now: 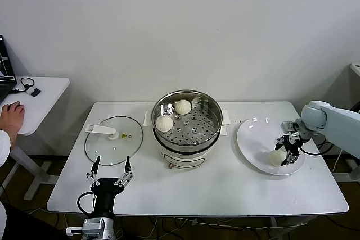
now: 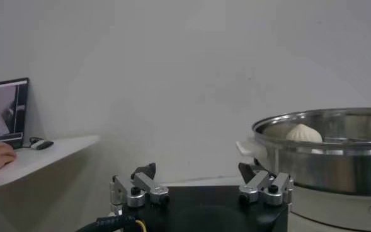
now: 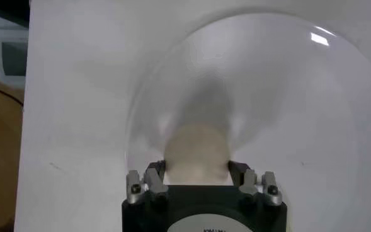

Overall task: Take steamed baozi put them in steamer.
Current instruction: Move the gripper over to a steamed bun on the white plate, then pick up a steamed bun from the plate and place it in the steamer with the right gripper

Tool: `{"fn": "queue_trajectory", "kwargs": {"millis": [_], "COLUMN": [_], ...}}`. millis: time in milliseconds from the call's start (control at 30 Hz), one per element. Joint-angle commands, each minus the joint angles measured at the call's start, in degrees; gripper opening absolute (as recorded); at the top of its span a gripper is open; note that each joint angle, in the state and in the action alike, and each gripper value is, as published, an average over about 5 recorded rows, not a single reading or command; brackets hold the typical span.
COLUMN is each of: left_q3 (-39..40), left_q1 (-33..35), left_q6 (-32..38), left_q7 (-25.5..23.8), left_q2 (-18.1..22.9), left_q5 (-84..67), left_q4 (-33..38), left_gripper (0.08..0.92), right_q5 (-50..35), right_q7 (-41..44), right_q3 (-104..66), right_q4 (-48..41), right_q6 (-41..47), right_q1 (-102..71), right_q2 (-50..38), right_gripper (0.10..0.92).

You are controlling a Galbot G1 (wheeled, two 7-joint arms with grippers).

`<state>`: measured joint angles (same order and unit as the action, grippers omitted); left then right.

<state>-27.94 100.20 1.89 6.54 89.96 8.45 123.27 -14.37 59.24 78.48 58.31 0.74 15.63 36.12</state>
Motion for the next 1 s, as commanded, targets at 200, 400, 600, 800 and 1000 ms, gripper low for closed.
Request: {"fn": "queue_trajectory", "kwargs": {"millis": [200,400,600,800,1000], "left_q3": [-0.2,-0.2,-0.1,-0.4,-0.6], "left_q1": [0.5,0.6,0.5,0.4,-0.1], "left_q6": [0.1,0.0,-0.3,-0.8,-1.1], "left_q7": [0.1,0.0,0.0,-0.1,-0.1], "left_q2": [-0.3,-0.3,-0.4,-0.9,-1.1], "left_q5": [-0.1,-0.1,-0.1,-0.9,-1.2], "left_q4": [0.6,1.0,1.4,2.4,2.2], "left_gripper": [0.823,0.823,0.823,0.823,0.823], "right_q5": [-0.7,-4.4,-7.3,-9.1,-9.2], "right_q7": [0.0,0.2,0.2,-0.5,-2.7], "right_q3": [2.6,13.3,22.4,25.7,24.6], "right_q4": [3.4,11.6,19.9,23.1,24.2], "right_q6": [-0.3,-3.0,-6.9,-11.9,-19.1], "right_q1": [5.6,20.1,33.9,42.3,45.4], "right_q2": [-0.6,-1.2,1.1,6.6,13.2], "right_gripper": [0.610,0.602,0.602,0.609,0.601]}}
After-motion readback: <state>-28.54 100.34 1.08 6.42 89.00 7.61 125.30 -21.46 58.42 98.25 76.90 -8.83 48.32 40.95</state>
